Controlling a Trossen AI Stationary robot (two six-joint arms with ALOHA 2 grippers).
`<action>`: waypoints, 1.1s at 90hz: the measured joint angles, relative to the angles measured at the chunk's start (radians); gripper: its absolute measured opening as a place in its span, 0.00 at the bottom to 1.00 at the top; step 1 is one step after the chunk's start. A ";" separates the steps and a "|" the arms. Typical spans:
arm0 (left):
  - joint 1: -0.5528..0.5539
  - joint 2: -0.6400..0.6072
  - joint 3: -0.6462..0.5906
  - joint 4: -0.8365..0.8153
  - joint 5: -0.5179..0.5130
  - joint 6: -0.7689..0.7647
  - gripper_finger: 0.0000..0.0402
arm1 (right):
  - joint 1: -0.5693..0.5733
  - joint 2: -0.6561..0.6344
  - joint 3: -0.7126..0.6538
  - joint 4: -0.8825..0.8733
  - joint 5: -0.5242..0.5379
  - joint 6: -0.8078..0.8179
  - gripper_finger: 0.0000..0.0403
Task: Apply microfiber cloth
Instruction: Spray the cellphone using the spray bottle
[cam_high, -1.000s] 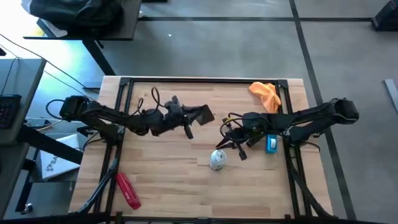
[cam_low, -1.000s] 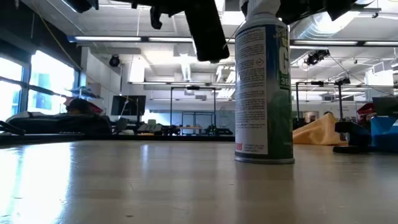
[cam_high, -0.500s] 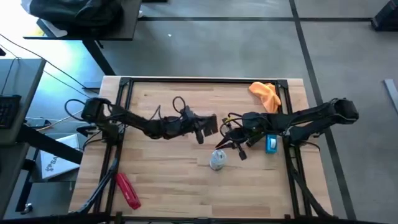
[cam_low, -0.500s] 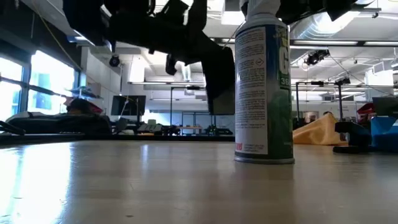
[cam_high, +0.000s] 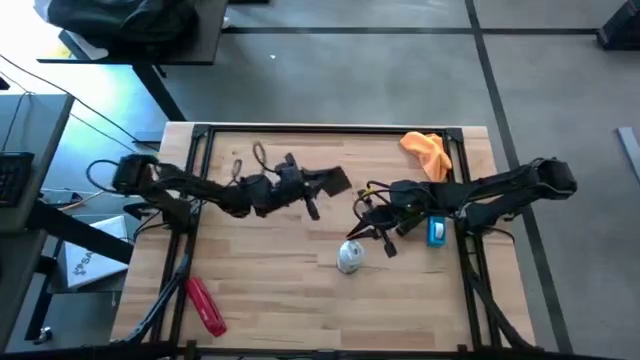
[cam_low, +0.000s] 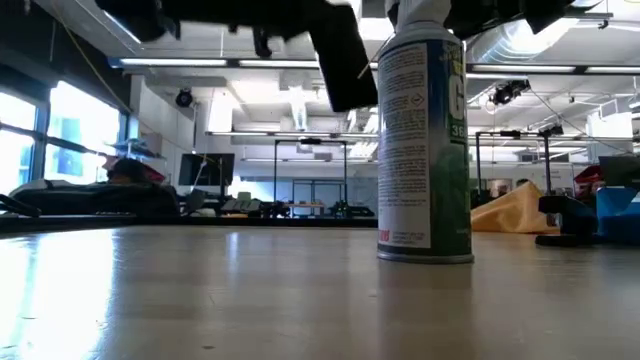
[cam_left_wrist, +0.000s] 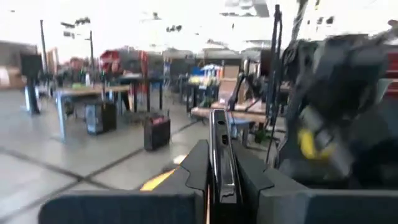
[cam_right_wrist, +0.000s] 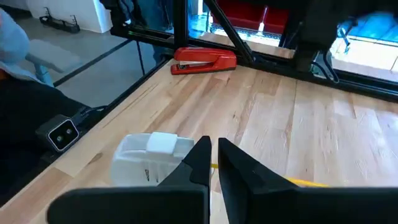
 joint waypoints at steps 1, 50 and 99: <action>-0.003 -0.009 0.000 -0.006 -0.001 0.005 0.04 | 0.000 0.000 0.000 0.000 0.000 0.000 0.00; -0.221 0.008 0.001 -0.300 -0.355 0.789 0.04 | 0.000 -0.063 0.119 -0.165 0.064 -0.071 0.00; -0.167 0.401 0.001 0.147 -0.344 1.690 0.04 | 0.003 -0.058 0.123 -0.208 0.035 -0.087 0.00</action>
